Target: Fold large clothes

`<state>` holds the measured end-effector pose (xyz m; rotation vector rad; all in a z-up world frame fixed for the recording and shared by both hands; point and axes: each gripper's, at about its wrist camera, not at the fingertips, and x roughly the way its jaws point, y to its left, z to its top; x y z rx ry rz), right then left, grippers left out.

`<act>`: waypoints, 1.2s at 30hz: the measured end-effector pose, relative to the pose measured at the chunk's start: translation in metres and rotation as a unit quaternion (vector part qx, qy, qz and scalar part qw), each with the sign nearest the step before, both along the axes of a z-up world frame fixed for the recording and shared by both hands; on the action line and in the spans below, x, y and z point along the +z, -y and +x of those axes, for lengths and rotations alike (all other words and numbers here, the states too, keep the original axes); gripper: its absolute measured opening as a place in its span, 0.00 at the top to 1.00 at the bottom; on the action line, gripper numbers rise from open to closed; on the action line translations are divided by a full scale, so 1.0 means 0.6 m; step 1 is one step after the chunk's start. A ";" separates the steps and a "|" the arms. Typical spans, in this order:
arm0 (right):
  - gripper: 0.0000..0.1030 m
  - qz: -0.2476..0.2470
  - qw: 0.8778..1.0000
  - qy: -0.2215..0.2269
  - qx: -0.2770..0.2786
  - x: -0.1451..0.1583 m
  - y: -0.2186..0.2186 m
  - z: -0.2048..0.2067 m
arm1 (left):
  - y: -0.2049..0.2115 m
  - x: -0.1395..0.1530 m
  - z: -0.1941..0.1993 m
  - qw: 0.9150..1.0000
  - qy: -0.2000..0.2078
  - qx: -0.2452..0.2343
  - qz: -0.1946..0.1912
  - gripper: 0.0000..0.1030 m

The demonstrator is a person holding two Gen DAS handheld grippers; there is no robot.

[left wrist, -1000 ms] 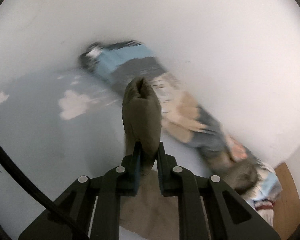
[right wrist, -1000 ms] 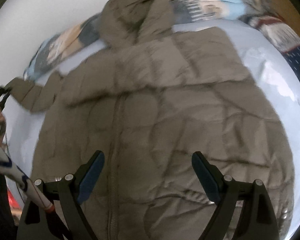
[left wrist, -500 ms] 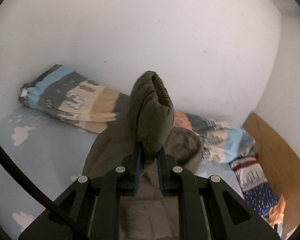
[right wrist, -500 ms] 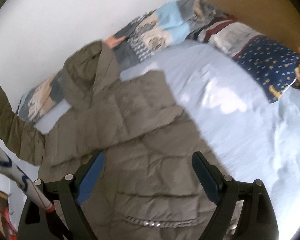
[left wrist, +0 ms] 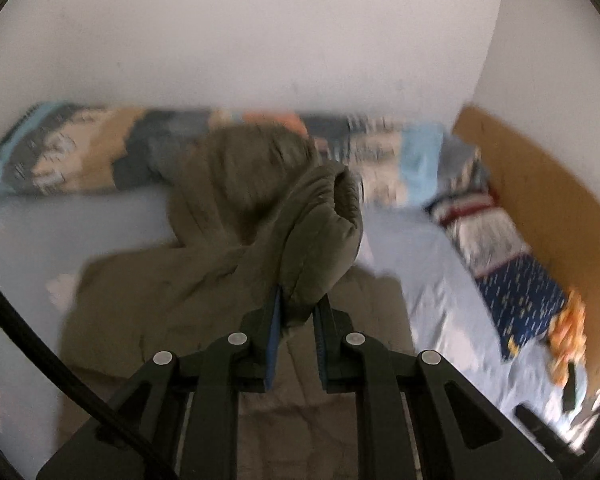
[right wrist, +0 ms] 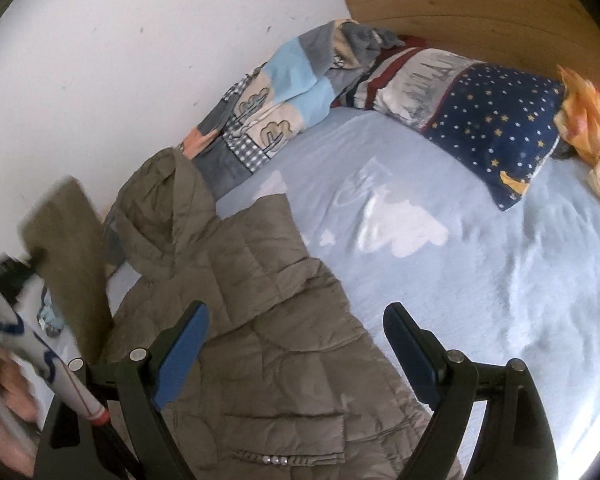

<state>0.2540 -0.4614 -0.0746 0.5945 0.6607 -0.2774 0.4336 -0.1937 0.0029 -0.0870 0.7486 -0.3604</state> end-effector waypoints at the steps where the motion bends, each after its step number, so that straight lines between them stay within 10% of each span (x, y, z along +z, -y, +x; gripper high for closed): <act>1: 0.11 0.003 1.000 0.000 -0.003 0.000 0.004 -0.002 | 0.020 -0.029 0.002 1.000 -0.010 -0.004 0.011 0.87; 6: 0.11 0.006 1.000 0.003 -0.007 0.001 0.014 -0.004 | 0.099 -0.161 -0.004 0.996 -0.054 -0.025 0.073 0.83; 9: 0.11 0.007 1.000 0.005 -0.006 0.003 0.016 -0.002 | 0.138 -0.222 0.002 0.983 -0.134 -0.058 0.115 0.44; 17: 0.11 0.011 1.000 0.010 -0.004 0.007 0.004 0.013 | 0.096 -0.119 -0.047 0.988 -0.056 -0.106 0.099 0.29; 21: 0.17 -0.007 1.000 0.010 0.015 0.004 -0.021 0.029 | -0.005 -0.089 0.008 0.992 -0.024 -0.020 0.122 0.27; 26: 0.22 -0.010 0.999 -0.002 0.040 -0.011 -0.053 0.052 | -0.154 -0.157 0.109 0.980 -0.092 0.100 0.148 0.27; 30: 0.22 -0.018 0.999 -0.010 0.049 -0.016 -0.069 0.063 | -0.197 -0.262 0.146 0.970 -0.192 0.079 0.126 0.27; 36: 0.22 -0.018 0.998 -0.026 0.057 -0.030 -0.084 0.080 | -0.185 -0.232 0.122 0.974 -0.158 0.080 0.142 0.27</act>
